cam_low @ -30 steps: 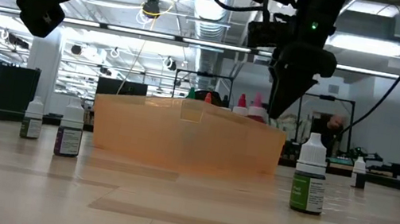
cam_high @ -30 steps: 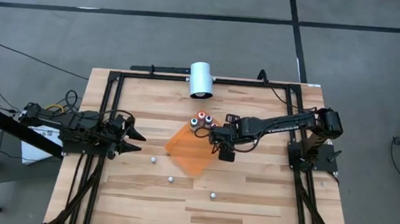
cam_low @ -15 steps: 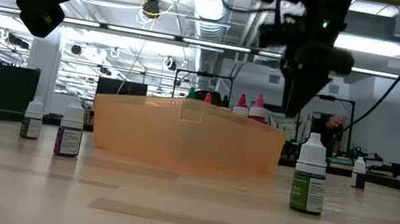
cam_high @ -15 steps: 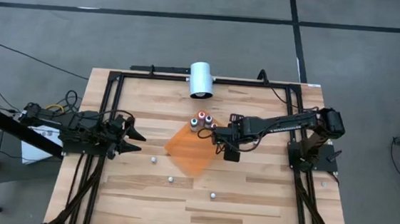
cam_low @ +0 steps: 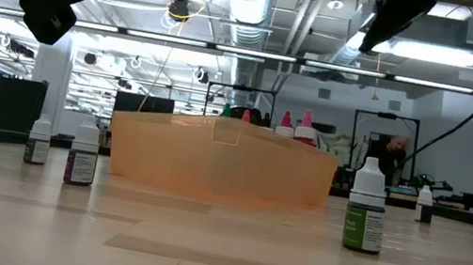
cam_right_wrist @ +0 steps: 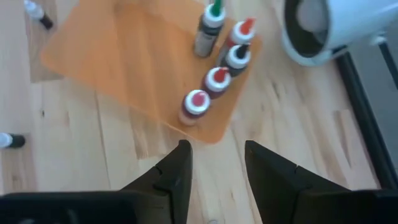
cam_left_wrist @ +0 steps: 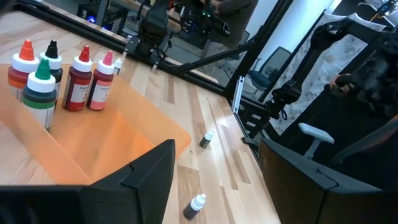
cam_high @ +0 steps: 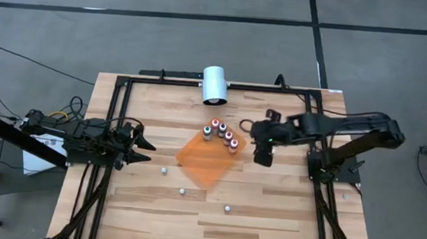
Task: Pick & Place food coloring
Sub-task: Put the small brown food coloring bottle into the orange bin
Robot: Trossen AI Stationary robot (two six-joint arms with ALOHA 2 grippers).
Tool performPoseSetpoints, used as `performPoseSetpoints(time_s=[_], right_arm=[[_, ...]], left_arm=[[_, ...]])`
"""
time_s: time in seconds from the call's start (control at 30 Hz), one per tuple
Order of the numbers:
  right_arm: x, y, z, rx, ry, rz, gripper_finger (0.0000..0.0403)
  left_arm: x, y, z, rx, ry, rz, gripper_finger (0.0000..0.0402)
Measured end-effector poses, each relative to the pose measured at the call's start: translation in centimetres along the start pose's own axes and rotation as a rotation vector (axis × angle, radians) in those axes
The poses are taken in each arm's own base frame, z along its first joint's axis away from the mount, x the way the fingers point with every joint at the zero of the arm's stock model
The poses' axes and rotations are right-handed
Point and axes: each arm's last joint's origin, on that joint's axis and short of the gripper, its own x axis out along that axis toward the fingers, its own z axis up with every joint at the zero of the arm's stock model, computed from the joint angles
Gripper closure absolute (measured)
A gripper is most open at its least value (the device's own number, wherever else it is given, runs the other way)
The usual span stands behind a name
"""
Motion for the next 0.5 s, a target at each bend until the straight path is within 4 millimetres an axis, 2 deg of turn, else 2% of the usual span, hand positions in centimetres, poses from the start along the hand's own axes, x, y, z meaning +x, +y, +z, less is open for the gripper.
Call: performPoseSetpoints(time_s=[0.17, 0.5], right_arm=[[-0.9, -1.2, -1.0, 0.036, -0.013, -0.015, 0.0277], [3.6, -0.2, -6.4, 0.089, -0.025, 0.015, 0.0285]], left_arm=[[0.0, 0.0, 0.0, 0.0, 0.001, 0.0, 0.0178], [0.0, 0.2, -0.4, -0.014, 0.039, 0.021, 0.0178]])
